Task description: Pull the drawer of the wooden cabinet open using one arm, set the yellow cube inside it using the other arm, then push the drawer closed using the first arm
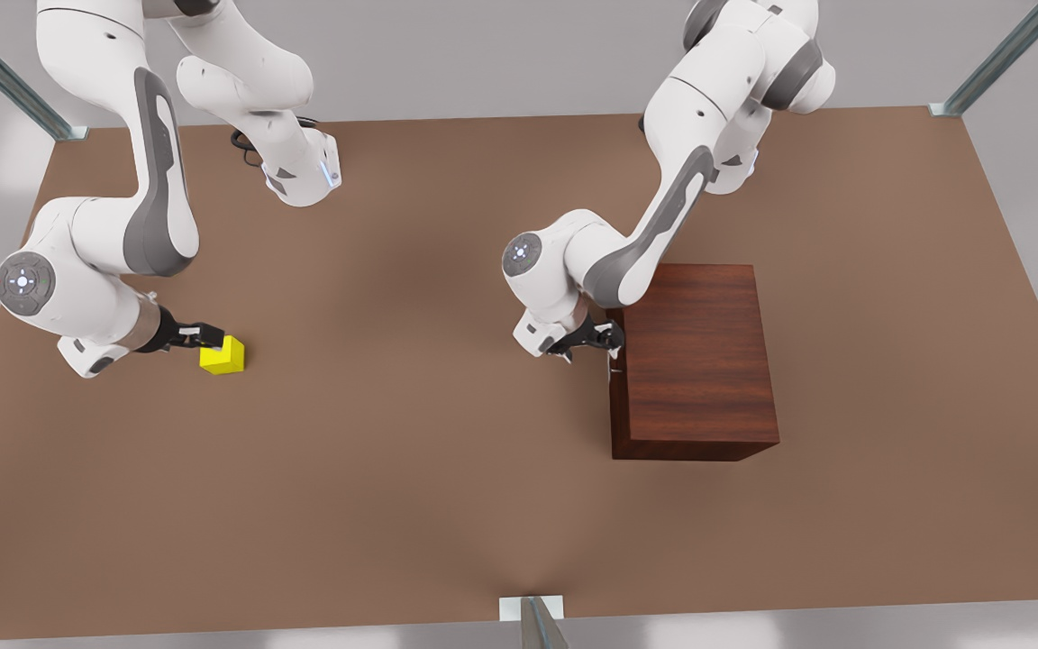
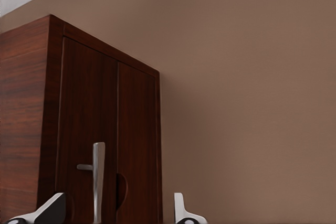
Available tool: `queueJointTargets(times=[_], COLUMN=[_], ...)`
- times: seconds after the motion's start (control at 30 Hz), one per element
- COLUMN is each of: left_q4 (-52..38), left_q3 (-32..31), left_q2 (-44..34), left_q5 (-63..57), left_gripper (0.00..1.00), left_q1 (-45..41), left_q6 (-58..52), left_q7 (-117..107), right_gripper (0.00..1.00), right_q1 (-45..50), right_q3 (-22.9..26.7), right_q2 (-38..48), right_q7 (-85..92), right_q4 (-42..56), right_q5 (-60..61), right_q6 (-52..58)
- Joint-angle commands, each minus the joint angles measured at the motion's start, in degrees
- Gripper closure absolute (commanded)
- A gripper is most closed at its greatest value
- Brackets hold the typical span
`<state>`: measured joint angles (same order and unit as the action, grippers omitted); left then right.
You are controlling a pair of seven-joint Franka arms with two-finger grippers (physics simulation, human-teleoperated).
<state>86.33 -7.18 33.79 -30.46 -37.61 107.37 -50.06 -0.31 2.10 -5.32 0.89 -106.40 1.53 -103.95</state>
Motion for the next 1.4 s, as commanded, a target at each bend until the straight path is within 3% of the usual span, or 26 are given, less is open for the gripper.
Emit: queueJointTargets(times=[0.0, 0.2, 1.37], left_q4=[-0.02, -0.11, -6.0], left_q3=[-0.02, 0.06, -0.38], left_q2=[0.49, 3.13, 6.29], left_q5=[-0.13, 0.49, 2.77], left_gripper=[0.0, 0.0, 0.0], left_q1=[0.0, 1.14, -3.96], left_q6=[-0.06, 4.34, 6.53], left_q7=[-8.56, -9.0, -13.92], right_gripper=[0.0, 0.0, 0.0], right_q1=[0.05, -0.04, 0.13], right_q3=[0.01, 0.1, -0.08], right_q2=[0.05, 0.05, -0.83], right_q7=[0.26, 0.26, 0.26], right_q4=[0.05, 0.23, 0.4], right_q5=[0.05, 0.05, -0.12], right_q6=[0.06, -0.2, -0.56])
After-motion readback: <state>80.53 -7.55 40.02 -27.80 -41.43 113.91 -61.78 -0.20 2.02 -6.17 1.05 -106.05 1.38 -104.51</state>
